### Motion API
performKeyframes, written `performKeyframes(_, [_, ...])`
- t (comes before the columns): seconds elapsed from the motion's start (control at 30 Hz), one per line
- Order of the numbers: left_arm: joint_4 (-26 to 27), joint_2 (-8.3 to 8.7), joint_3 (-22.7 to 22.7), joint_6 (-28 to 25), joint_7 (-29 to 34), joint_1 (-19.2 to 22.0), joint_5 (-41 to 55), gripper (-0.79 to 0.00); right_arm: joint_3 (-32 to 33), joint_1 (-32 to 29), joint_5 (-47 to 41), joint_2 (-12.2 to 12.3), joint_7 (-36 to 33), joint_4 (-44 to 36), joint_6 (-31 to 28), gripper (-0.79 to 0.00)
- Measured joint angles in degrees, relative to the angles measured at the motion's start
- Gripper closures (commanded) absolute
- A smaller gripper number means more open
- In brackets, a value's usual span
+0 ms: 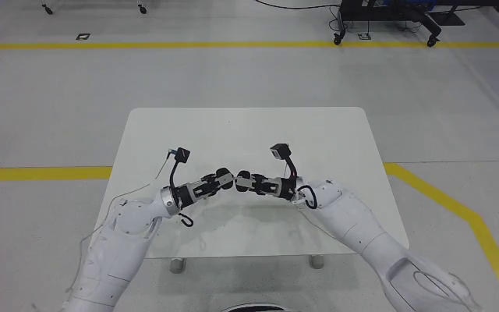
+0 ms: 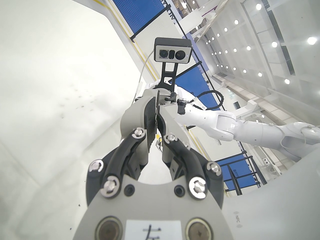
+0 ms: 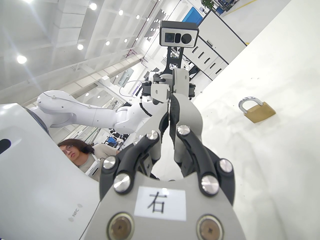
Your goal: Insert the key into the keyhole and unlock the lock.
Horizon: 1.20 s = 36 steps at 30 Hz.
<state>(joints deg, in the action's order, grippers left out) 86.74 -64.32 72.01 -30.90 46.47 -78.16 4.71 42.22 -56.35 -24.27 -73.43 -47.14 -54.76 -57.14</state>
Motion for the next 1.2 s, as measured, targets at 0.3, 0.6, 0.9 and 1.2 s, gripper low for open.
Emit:
performKeyframes(0.3, [0.13,0.16,0.29,1.97,-3.06,0.12,-1.93,-0.785,-0.25,0.39,-1.11,1.32,0.88,-0.33,-0.88,0.0])
performKeyframes(0.6, [-1.2,0.73,3.59,2.07,-3.41,-0.48,2.83,-0.785,7.4,-2.45,-0.11,3.61,0.87,-2.49,-0.86,0.0])
performKeyframes(0.9, [-1.14,0.88,4.95,3.52,-4.01,-0.99,5.68,-0.785,7.18,-2.38,-0.15,3.58,0.87,-2.42,-0.86,0.0])
performKeyframes(1.2, [5.14,2.24,12.37,-3.44,-11.31,-5.88,-9.41,-0.785,7.18,-2.38,-0.15,3.58,0.87,-2.43,-0.86,0.0])
